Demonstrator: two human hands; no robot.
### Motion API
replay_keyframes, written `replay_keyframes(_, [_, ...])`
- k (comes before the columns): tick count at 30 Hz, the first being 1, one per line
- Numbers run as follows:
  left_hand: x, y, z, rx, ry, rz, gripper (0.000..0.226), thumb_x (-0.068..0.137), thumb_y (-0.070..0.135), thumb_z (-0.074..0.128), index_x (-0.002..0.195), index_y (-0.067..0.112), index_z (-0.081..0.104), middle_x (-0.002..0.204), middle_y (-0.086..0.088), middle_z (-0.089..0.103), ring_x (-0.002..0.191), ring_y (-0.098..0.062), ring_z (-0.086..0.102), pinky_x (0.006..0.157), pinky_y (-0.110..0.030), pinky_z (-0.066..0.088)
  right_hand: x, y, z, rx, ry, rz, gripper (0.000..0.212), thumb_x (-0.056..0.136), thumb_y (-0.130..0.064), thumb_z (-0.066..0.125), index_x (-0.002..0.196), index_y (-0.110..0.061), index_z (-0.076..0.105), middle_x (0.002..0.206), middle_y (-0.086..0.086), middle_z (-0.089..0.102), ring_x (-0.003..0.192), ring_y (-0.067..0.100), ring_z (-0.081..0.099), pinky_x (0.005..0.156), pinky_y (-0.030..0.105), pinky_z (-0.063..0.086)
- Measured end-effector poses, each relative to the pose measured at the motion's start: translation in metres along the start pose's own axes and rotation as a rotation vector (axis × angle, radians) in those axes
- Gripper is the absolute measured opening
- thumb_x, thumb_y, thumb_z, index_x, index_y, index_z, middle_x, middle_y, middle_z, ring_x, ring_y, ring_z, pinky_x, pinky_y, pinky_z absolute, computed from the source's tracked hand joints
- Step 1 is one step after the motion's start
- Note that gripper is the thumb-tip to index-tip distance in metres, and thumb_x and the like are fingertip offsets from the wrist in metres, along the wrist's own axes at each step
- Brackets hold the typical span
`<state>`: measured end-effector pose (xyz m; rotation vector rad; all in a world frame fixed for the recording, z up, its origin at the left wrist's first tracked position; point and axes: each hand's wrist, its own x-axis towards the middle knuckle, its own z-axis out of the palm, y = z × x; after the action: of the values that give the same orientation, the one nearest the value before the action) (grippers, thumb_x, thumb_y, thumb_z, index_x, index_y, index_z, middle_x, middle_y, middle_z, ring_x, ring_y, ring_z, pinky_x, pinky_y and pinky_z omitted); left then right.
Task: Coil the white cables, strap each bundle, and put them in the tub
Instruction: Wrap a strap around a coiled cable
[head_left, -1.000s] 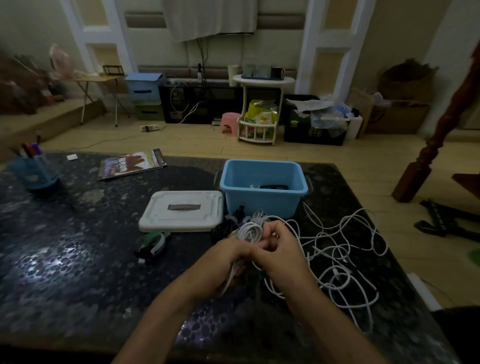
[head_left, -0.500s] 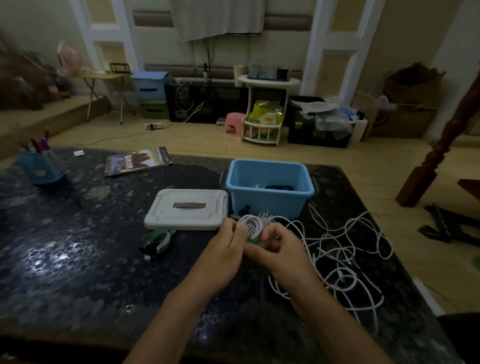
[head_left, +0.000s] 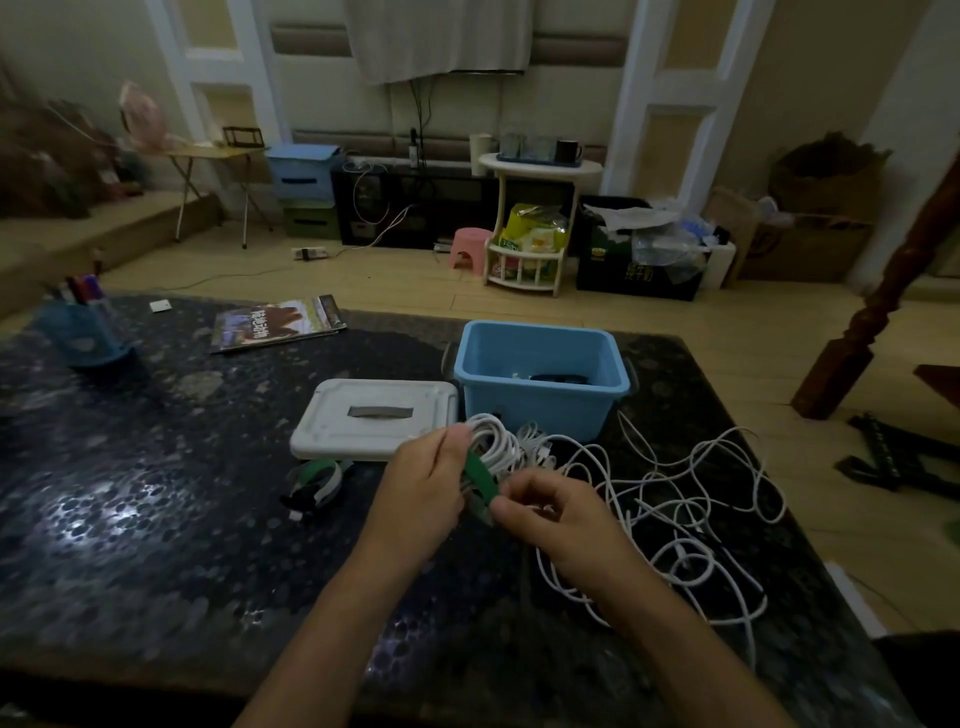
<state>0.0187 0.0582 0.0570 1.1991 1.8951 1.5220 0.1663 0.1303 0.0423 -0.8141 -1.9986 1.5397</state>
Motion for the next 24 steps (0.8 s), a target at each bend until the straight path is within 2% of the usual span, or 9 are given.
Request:
replay_keyframes(3, [-0.002,0.003,0.003,-0.084,-0.097,-0.034,0.041,0.106,0.031,0.041,0.069,0.019,0.056,0.053,0.007,0.05,0.047,-0.01,0.043,0.048,-0.031,0.033,0.002,0.005,0.001,-0.12,0.028,-0.009,0.019,0.093,-0.028,0.069,0.079,-0.017,0.072,0.068,-0.002,0.062,0.061,0.008,0.054,0.062,0.027,0.042])
replay_keyframes(5, [-0.004,0.004,0.003,-0.099,-0.174,-0.062,0.032,0.106,0.033,0.04,0.08,0.019,0.053,0.059,0.004,0.051,0.047,-0.008,0.042,0.045,-0.028,0.032,0.002,0.006,-0.001,-0.091,-0.014,0.058,0.024,0.095,-0.026,0.067,0.075,-0.014,0.072,0.058,0.001,0.064,0.051,0.012,0.055,0.054,0.028,0.044])
replay_keyframes(7, [-0.005,0.003,0.001,-0.109,-0.232,-0.092,0.023,0.105,0.034,0.041,0.09,0.018,0.046,0.067,0.0,0.053,0.046,-0.006,0.044,0.043,-0.024,0.034,0.0,0.003,-0.005,-0.037,-0.075,0.123,0.02,0.095,-0.019,0.066,0.081,-0.007,0.073,0.063,0.007,0.069,0.05,0.016,0.062,0.052,0.025,0.049])
replay_keyframes(10, [-0.009,0.006,-0.002,-0.063,-0.289,-0.05,0.022,0.104,0.032,0.043,0.092,0.013,0.043,0.065,0.002,0.055,0.046,-0.007,0.048,0.042,-0.022,0.036,-0.001,0.0,-0.014,0.105,-0.155,0.232,0.018,0.091,-0.017,0.066,0.101,-0.004,0.074,0.093,0.01,0.078,0.078,0.015,0.075,0.065,0.019,0.054])
replay_keyframes(12, [-0.012,0.009,-0.002,-0.065,-0.307,-0.015,0.025,0.104,0.027,0.045,0.092,0.005,0.043,0.061,0.0,0.054,0.043,-0.007,0.047,0.041,-0.02,0.035,0.0,-0.002,-0.022,0.222,-0.184,0.302,0.028,0.094,-0.026,0.061,0.112,-0.007,0.073,0.107,0.009,0.077,0.1,0.02,0.074,0.081,0.026,0.057])
replay_keyframes(14, [-0.012,0.008,-0.001,-0.063,-0.324,0.008,0.028,0.103,0.022,0.048,0.09,-0.002,0.042,0.06,-0.008,0.054,0.042,-0.01,0.049,0.041,-0.019,0.036,0.001,-0.005,-0.027,0.382,-0.163,0.346,0.032,0.1,-0.025,0.051,0.116,-0.007,0.072,0.112,0.012,0.075,0.106,0.024,0.071,0.091,0.035,0.057])
replay_keyframes(18, [-0.01,-0.002,0.004,-0.025,-0.374,0.073,0.028,0.098,0.018,0.06,0.076,0.004,0.049,0.066,-0.009,0.065,0.051,-0.025,0.061,0.046,-0.032,0.05,-0.001,-0.01,-0.023,0.337,-0.026,0.282,0.028,0.099,-0.023,0.057,0.104,-0.003,0.076,0.092,0.015,0.076,0.076,0.019,0.071,0.068,0.027,0.058])
replay_keyframes(22, [-0.008,-0.012,0.009,0.134,-0.355,0.124,0.029,0.093,0.021,0.069,0.069,0.011,0.056,0.058,0.009,0.058,0.054,-0.003,0.054,0.053,-0.019,0.044,-0.002,-0.007,-0.019,0.2,0.065,0.186,0.014,0.092,-0.007,0.066,0.102,-0.007,0.077,0.087,0.011,0.078,0.075,0.014,0.073,0.065,0.02,0.056])
replay_keyframes(24, [-0.009,-0.014,0.011,0.201,-0.346,0.158,0.026,0.091,0.026,0.07,0.069,0.015,0.063,0.06,0.006,0.058,0.056,-0.001,0.05,0.055,-0.019,0.041,-0.002,-0.008,-0.018,0.081,0.104,0.132,0.021,0.089,-0.006,0.071,0.108,-0.014,0.072,0.081,0.008,0.077,0.074,0.012,0.073,0.065,0.02,0.054])
